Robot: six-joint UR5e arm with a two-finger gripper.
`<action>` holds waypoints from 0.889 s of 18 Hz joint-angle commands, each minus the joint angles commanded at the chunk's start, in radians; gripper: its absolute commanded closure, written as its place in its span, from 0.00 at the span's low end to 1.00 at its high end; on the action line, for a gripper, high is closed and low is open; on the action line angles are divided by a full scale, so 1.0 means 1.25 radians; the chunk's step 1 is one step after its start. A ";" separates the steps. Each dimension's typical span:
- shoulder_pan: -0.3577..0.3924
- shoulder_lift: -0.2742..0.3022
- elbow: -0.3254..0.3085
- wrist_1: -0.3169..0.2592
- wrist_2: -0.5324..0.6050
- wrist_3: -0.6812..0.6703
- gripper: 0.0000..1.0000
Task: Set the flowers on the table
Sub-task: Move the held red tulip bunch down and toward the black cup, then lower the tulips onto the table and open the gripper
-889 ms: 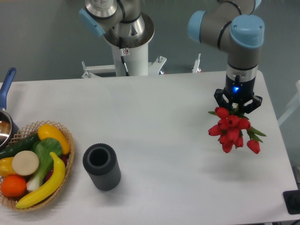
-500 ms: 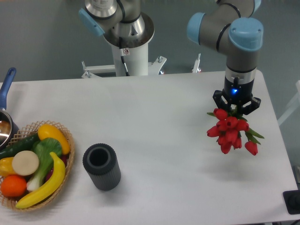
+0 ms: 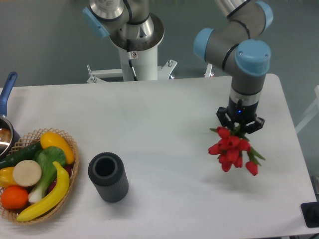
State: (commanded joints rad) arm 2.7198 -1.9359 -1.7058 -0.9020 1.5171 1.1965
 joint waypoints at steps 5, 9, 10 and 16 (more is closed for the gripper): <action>0.000 -0.005 -0.001 0.006 -0.011 0.000 0.00; 0.004 -0.001 -0.002 0.015 -0.011 -0.017 0.00; 0.007 0.002 -0.004 0.020 -0.011 -0.027 0.00; 0.037 0.020 -0.004 0.028 -0.011 -0.018 0.00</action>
State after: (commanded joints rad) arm 2.7657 -1.9114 -1.7104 -0.8667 1.5033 1.1735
